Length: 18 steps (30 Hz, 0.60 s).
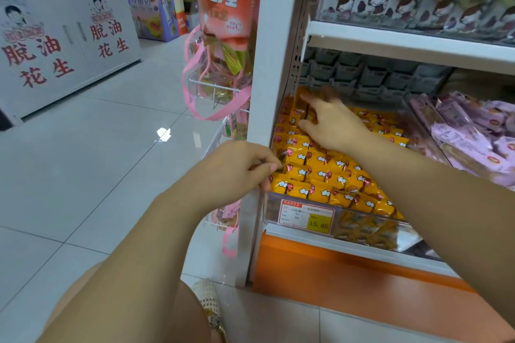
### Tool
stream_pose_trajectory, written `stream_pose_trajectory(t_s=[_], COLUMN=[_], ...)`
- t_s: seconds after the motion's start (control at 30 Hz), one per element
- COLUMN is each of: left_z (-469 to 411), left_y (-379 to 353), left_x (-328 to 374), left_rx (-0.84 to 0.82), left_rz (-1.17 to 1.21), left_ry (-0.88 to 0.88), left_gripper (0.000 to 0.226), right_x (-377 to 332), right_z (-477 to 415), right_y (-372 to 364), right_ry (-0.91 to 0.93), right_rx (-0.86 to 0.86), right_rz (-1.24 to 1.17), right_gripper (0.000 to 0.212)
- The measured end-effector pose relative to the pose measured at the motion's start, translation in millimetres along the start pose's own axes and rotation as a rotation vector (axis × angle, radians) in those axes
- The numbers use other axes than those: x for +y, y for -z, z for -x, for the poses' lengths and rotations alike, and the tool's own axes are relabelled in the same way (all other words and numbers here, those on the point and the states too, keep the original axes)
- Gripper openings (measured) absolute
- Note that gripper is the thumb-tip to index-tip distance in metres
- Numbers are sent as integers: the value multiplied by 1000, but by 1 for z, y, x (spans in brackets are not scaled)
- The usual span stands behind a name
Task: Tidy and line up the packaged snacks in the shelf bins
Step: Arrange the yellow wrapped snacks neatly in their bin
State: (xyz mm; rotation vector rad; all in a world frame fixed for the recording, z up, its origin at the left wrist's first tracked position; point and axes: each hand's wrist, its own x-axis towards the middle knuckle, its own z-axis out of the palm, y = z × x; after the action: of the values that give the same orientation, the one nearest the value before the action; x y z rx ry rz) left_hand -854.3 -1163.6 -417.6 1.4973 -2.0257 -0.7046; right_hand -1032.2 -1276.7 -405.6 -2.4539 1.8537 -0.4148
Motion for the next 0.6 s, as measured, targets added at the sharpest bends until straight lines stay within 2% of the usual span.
stream_pose_trajectory(t_s=[0.1,0.3,0.37,0.47,0.6], left_z=[0,1,1,2,3], left_y=[1,2,2,1,0], left_x=[-2,-2,-1,3,10], left_rx=[-14,-21,-13,15,83], left_rz=[42,46,35,35,35], left_ry=[9,5,4,-19,-65], left_gripper=[17,15,14,16,26], right_x=[6,28,33,31,28], right_z=[-6,19,33,59,78], right_y=[-6,-1,4,18,30], right_ry=[-11,-108,-106,-131,-167], right_rx=[12,375,438,436,252], right_rz=[-78,-283,-388,-706,-1045], right_gripper=[50,27,18,13,19])
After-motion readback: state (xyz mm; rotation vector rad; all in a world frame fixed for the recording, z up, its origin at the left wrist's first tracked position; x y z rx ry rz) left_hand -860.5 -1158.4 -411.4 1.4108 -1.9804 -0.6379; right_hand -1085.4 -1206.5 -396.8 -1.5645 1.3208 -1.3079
